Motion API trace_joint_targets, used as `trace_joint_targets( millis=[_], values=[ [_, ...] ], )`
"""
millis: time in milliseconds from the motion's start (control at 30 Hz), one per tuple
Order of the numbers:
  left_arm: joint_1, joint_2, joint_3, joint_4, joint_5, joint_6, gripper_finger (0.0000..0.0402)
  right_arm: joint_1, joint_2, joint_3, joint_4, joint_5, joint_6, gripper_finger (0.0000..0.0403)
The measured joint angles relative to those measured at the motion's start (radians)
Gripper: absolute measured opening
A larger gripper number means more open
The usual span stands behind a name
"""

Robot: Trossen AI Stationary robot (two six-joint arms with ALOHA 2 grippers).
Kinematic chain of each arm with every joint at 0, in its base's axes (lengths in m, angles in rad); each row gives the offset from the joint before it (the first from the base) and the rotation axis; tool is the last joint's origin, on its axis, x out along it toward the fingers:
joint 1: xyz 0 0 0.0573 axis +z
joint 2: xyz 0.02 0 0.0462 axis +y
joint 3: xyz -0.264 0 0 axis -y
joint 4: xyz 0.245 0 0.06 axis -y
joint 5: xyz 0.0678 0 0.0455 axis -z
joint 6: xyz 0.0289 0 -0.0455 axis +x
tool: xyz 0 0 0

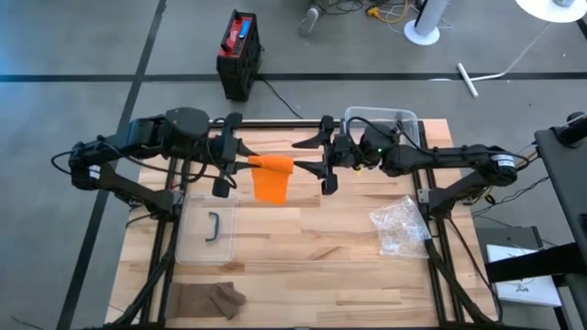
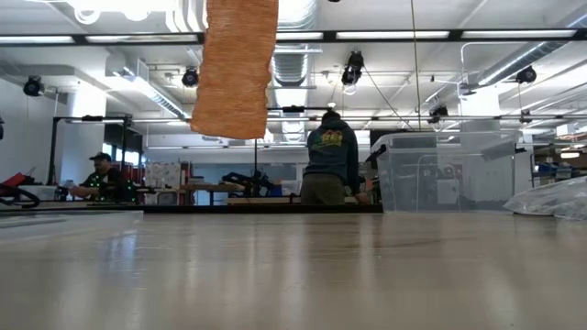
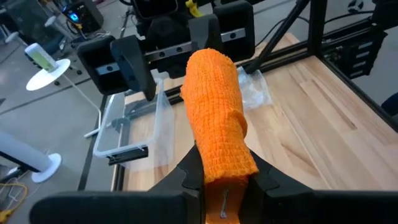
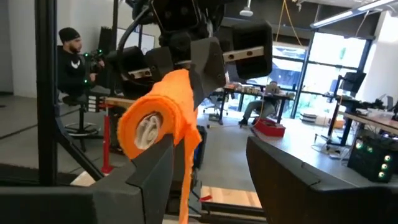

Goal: Roll bandage
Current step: Roll the orange bandage

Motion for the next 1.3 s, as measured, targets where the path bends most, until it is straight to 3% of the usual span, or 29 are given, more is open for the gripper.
trace_joint_targets(
  millis=[233,533,700,1300],
  values=[
    [0.001,-0.011,0.0,-0.002,-0.124,-0.009,0.0039,0.026,-0.024,0.0,-0.033,-0.005,-0.035,0.0176],
    [0.001,-0.006,0.0,-0.005,-0.111,-0.001,0.0039,0.031,-0.014,0.003,-0.011,0.078,-0.04,0.0101],
    [0.0,0.005,0.0,0.003,-0.106,0.048,0.0039,0.031,-0.014,0.003,-0.009,0.07,-0.03,0.0072],
    [-0.001,0.014,0.0,0.049,-0.098,0.117,0.0039,0.031,-0.016,0.003,-0.011,0.066,0.024,0.0055]
  ],
)
